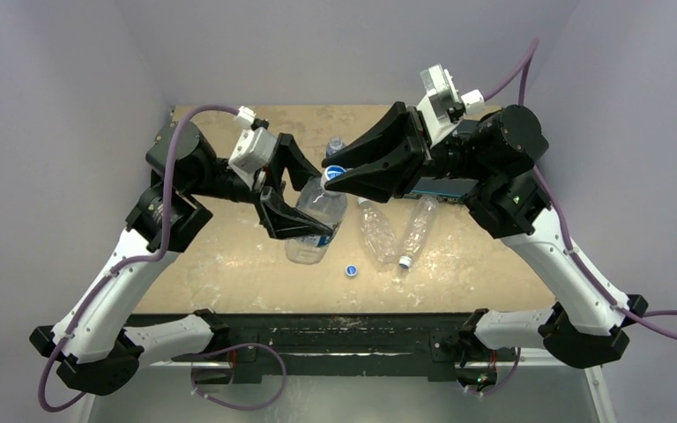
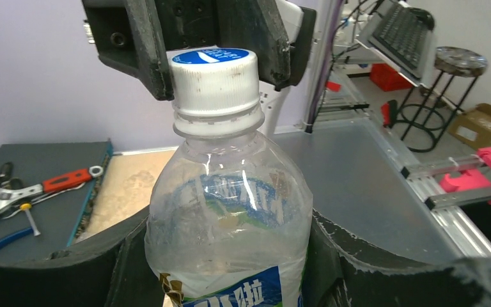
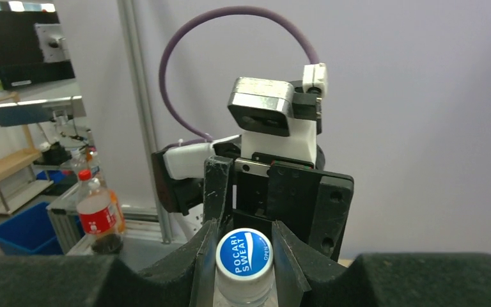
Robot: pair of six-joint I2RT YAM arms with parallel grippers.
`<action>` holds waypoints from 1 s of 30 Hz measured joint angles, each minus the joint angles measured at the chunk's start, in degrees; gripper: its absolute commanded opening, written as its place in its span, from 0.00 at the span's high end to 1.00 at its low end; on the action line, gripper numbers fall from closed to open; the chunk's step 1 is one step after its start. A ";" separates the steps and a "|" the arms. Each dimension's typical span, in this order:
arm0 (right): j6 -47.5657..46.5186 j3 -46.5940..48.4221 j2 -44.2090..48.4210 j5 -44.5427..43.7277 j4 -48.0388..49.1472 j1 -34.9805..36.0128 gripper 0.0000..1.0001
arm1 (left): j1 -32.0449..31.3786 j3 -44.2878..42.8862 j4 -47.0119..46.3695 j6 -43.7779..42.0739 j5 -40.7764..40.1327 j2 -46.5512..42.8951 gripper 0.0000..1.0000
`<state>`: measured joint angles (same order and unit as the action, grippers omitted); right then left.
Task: Unscrew the bottle caps
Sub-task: Unscrew the bottle cap from the plastic bottle.
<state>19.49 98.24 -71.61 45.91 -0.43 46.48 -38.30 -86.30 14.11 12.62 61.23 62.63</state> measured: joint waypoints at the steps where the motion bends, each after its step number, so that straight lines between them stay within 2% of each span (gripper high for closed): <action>1: 0.07 -0.02 -0.04 1.20 0.35 -0.02 1.00 | -0.04 0.07 -0.31 0.66 1.05 0.02 1.00; 2: 0.07 -0.02 -0.11 1.86 0.59 -0.02 0.93 | -0.07 0.22 -0.61 1.36 1.88 0.02 1.00; 5: 0.02 -0.02 -0.04 1.36 0.42 0.02 0.47 | -0.09 0.46 -0.74 1.14 2.40 0.02 1.00; 6: 0.04 -0.02 0.07 -0.04 -0.13 0.04 0.34 | -0.09 0.44 -0.26 0.13 1.46 0.00 1.00; 7: 0.02 -0.02 0.22 -2.14 -0.70 0.09 0.25 | -0.07 0.42 0.37 -1.16 0.22 -0.07 1.00; 9: 0.31 -0.22 0.50 -8.70 -1.44 -0.07 0.15 | -0.22 0.42 2.23 -4.11 -3.15 -0.24 1.00; 14: 0.61 -1.09 0.70 -24.50 -2.08 -0.11 0.10 | -1.07 1.25 5.09 -11.47 -16.65 -0.68 1.00; 20: -0.20 3.85 -3.30 -42.10 -7.06 6.01 0.14 | -1.09 2.34 5.46 -15.47 -31.87 -0.72 1.00; 25: -0.17 4.28 -5.75 -50.95 -11.23 7.19 0.21 | -1.09 2.34 5.31 -16.90 -39.63 -0.72 1.00; 30: 0.11 4.28 -6.67 -54.80 -12.79 7.21 0.31 | -1.09 2.47 5.25 -17.88 -43.74 -0.72 1.00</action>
<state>19.59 102.52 -78.28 -8.88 -13.21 53.69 -39.40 -83.83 19.35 -5.26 17.50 61.91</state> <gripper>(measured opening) 0.732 0.596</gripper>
